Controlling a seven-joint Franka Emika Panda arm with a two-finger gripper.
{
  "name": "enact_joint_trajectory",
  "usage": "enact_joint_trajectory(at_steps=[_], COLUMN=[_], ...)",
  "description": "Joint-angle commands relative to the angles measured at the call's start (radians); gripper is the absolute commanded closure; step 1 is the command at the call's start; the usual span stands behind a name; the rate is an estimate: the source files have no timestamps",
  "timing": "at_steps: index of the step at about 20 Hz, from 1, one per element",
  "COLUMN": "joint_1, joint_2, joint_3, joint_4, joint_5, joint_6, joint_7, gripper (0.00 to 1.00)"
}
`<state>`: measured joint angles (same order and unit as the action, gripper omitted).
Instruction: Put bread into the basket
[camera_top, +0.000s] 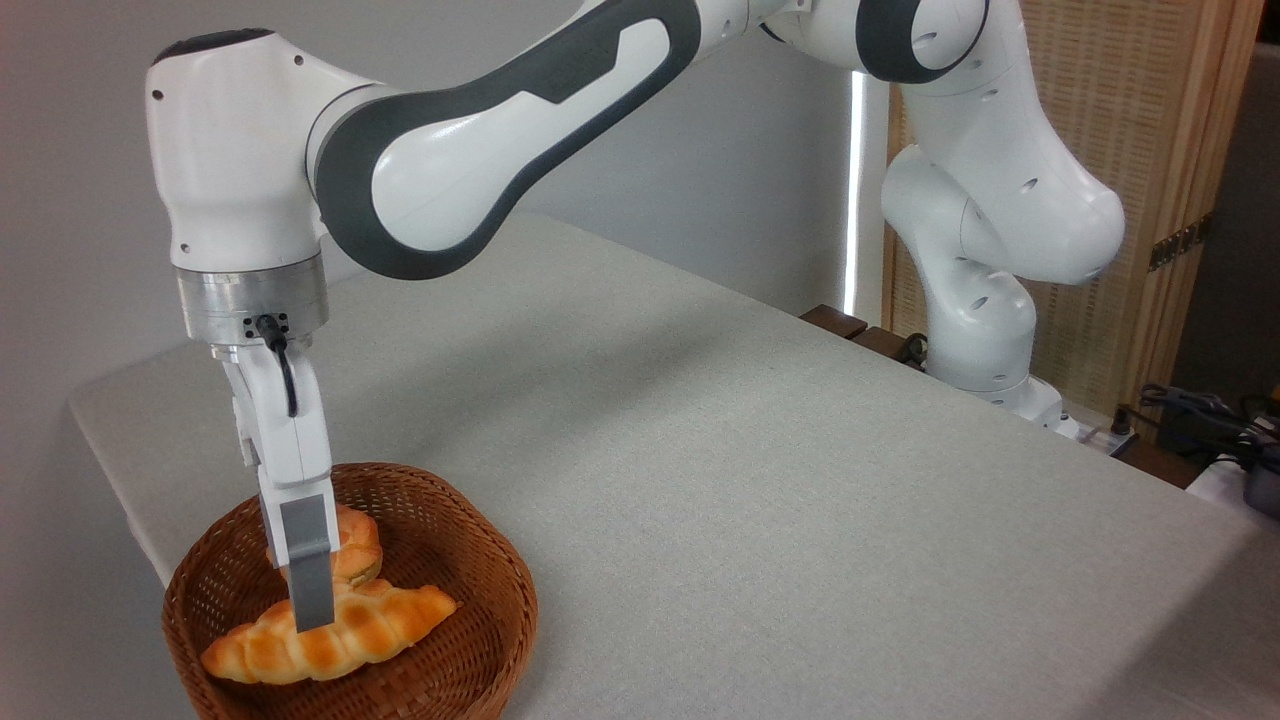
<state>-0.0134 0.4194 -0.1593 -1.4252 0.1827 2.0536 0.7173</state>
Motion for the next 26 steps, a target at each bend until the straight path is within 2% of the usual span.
enact_joint_trajectory(at_steps=[1, 3, 6, 7, 9, 12, 14, 19, 20, 22, 26], joint_1=[0.010, 0.030, 0.085, 0.105, 0.147, 0.162, 0.170, 0.162, 0.145, 0.070, 0.020], joint_2=[-0.070, -0.135, -0.241, -0.270, -0.316, -0.398, -0.416, -0.418, -0.418, -0.418, -0.418], joint_3=[0.006, 0.012, -0.005, -0.032, -0.069, -0.071, -0.069, -0.062, -0.046, 0.027, 0.090], joint_4=[0.000, 0.000, -0.023, -0.050, -0.089, -0.167, -0.188, -0.198, -0.198, -0.198, -0.195], joint_5=[-0.028, -0.100, -0.170, -0.184, -0.189, -0.190, -0.190, -0.190, -0.189, -0.187, -0.184], joint_6=[-0.035, -0.152, -0.344, -0.374, -0.383, -0.388, -0.392, -0.418, -0.429, -0.435, -0.434], joint_7=[-0.059, -0.052, -0.039, -0.033, -0.029, 0.039, 0.056, 0.050, 0.051, 0.051, 0.057], gripper=[0.00, 0.00, 0.00, 0.00, 0.00, 0.00, 0.00, 0.00, 0.00, 0.00, 0.00])
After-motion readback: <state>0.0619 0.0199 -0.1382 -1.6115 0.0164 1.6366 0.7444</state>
